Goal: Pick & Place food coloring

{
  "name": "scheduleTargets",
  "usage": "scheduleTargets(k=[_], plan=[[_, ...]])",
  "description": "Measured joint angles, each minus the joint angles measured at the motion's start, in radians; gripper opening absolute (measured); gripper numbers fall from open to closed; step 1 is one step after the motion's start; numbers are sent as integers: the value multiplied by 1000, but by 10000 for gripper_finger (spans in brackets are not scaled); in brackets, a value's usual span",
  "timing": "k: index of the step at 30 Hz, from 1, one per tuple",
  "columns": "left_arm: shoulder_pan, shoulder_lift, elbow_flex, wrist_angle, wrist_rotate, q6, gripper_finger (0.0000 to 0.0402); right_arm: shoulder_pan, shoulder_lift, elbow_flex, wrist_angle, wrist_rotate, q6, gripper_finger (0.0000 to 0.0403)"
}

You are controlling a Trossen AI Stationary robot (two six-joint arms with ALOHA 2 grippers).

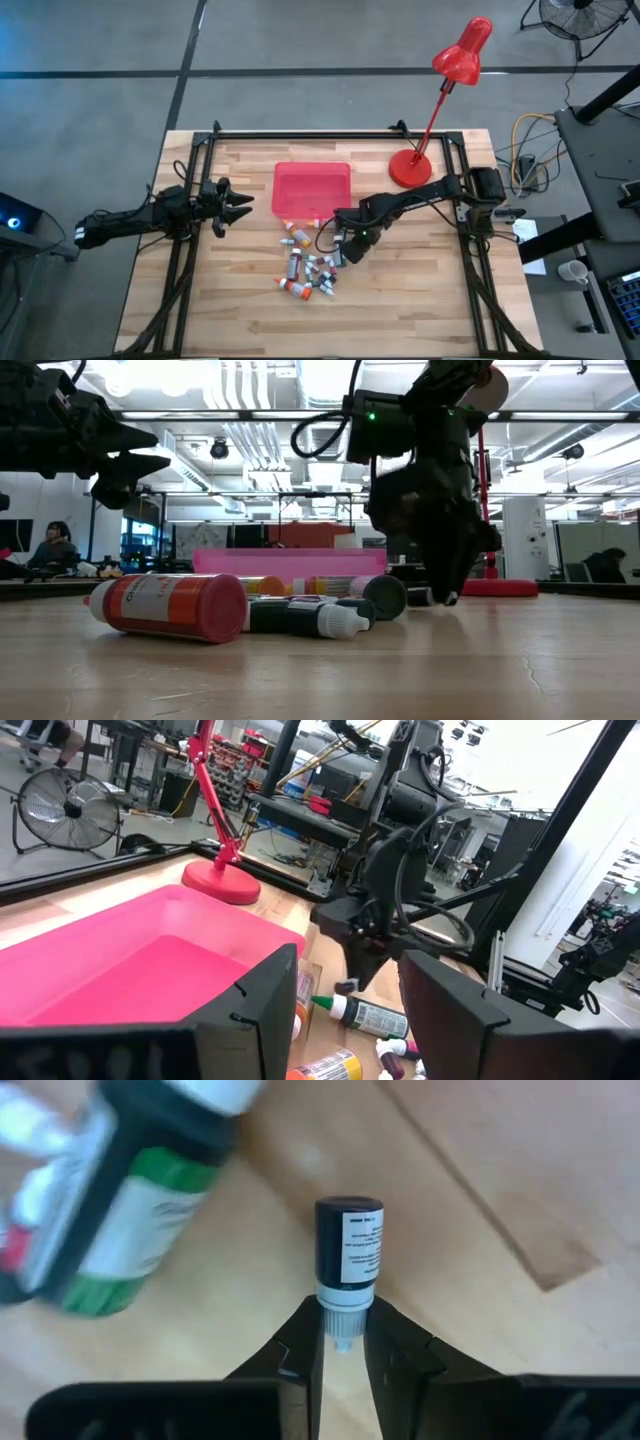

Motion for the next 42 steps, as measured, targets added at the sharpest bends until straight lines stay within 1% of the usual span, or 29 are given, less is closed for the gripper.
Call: scheduleTargets(k=[3, 7, 10, 13, 14, 15, 20, 23, 26, 30, 32, 35, 38, 42], plan=[[0, 0, 0, 0, 0, 0, 149, -1, -19, 25, 4, -47, -33, 55], [0, 0, 0, 0, 0, 0, 149, -1, -59, 77, 5, -40, -71, 54], [0, 0, 0, 0, 0, 0, 149, -10, -93, 135, 9, 33, -109, 53], [0, 0, 0, 0, 0, 0, 149, -32, -110, 193, 10, 163, -128, 54], [0, 0, 0, 0, 0, 0, 149, -48, -110, 210, 12, 198, -128, 54], [0, 1, 0, 0, 0, 0, 149, -69, -108, 223, 12, 209, -129, 54], [0, 5, 0, 0, 0, 0, 149, -199, -49, 258, 14, 192, -128, 54], [0, 6, 0, 0, 0, 0, 149, -255, -15, 261, 14, 168, -135, 54], [0, 7, 0, 0, 0, 0, 149, -284, 7, 262, 15, 125, -164, 54], [0, 7, 0, 0, 0, 0, 149, -292, 45, 262, 8, 75, -205, 58], [0, 7, 0, 0, 0, 0, 149, -291, 66, 262, 9, 43, -205, 68], [0, 7, 0, 0, 0, 0, 149, -290, 104, 262, 8, 22, -205, 94], [0, 7, 0, 0, 0, 0, 149, -289, 125, 261, 6, 22, -205, 121], [0, 7, 0, 0, 0, 0, 149, -283, 114, 261, 8, 39, -212, 151]])
